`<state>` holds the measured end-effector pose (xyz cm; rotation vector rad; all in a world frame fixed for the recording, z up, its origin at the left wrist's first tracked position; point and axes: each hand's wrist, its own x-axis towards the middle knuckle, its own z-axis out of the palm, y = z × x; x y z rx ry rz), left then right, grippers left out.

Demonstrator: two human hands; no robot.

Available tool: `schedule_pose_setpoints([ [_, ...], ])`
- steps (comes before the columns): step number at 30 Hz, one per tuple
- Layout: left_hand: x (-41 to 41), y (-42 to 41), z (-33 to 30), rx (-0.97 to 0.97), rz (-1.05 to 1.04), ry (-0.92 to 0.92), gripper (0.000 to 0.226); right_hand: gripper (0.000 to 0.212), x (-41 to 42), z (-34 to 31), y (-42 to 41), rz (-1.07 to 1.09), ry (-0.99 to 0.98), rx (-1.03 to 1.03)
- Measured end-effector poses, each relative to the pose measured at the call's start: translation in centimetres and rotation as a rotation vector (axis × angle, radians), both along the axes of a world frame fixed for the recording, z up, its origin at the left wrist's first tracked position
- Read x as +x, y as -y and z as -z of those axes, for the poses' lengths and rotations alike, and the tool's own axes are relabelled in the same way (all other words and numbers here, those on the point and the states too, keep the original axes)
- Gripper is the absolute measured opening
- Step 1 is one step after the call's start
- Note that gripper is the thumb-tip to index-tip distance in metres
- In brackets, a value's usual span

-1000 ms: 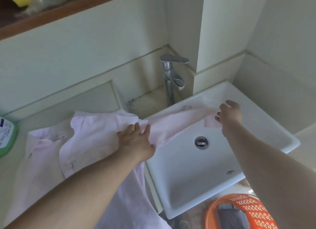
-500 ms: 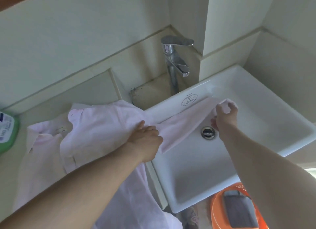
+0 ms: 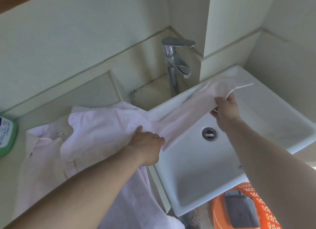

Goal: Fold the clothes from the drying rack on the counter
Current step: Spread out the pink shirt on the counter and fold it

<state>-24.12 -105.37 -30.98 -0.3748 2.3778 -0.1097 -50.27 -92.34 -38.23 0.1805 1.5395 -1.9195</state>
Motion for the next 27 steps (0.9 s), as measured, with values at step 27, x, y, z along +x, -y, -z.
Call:
schedule_pose_setpoints([
  [27,11.5,1.7,1.1,-0.103,-0.844,-0.547,0.068,0.033,2.7,1.1,-1.9,0.052,-0.018,0.426],
])
